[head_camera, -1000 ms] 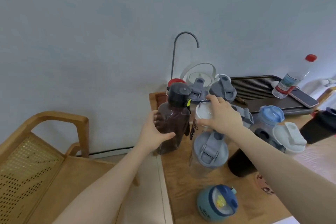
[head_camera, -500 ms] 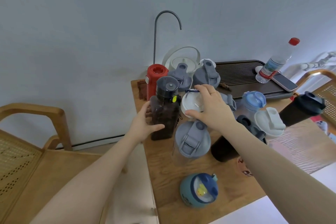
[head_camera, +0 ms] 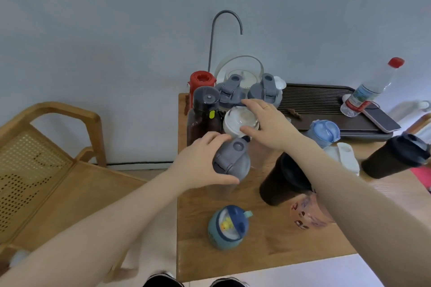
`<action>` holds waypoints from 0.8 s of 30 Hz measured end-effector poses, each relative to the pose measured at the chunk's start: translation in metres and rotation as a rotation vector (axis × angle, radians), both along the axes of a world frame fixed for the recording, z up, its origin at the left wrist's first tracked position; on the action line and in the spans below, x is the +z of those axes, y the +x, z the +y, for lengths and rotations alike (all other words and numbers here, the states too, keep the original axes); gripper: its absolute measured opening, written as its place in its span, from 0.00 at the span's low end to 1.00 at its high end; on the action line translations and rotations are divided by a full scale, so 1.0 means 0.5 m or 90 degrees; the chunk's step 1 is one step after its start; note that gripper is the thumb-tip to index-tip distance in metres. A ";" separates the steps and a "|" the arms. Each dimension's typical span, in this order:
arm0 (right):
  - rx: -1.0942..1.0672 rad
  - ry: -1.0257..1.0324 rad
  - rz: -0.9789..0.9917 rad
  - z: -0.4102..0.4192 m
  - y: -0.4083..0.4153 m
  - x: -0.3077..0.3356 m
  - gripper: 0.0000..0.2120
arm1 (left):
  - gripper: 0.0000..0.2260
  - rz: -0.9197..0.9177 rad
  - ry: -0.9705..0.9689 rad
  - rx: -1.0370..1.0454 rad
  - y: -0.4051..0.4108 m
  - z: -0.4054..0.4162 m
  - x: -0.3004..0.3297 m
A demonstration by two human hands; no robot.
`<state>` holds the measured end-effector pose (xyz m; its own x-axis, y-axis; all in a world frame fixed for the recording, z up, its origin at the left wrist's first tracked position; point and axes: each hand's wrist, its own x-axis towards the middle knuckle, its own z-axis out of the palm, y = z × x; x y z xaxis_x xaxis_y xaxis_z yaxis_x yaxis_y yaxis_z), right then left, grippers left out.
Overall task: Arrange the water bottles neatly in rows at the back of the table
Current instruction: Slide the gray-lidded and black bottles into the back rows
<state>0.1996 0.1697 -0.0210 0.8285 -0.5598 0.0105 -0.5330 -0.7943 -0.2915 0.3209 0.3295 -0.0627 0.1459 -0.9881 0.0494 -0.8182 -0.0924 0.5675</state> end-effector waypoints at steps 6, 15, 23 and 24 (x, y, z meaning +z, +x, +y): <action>0.018 0.091 -0.062 -0.011 0.004 0.002 0.29 | 0.42 0.020 0.051 0.087 -0.044 -0.008 -0.004; 0.031 0.052 -0.120 -0.033 0.022 -0.020 0.26 | 0.35 0.051 -0.022 0.241 -0.026 0.011 0.011; 0.067 0.043 -0.133 -0.038 0.006 -0.034 0.31 | 0.35 0.049 0.057 0.199 -0.018 0.005 0.000; 0.069 0.035 -0.133 -0.039 0.001 -0.035 0.33 | 0.35 0.025 0.059 0.195 -0.015 0.002 0.003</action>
<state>0.2000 0.1501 -0.0386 0.8666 -0.4729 0.1593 -0.3698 -0.8230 -0.4312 0.3132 0.3307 -0.0613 0.4377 -0.8977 -0.0507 -0.7221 -0.3846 0.5750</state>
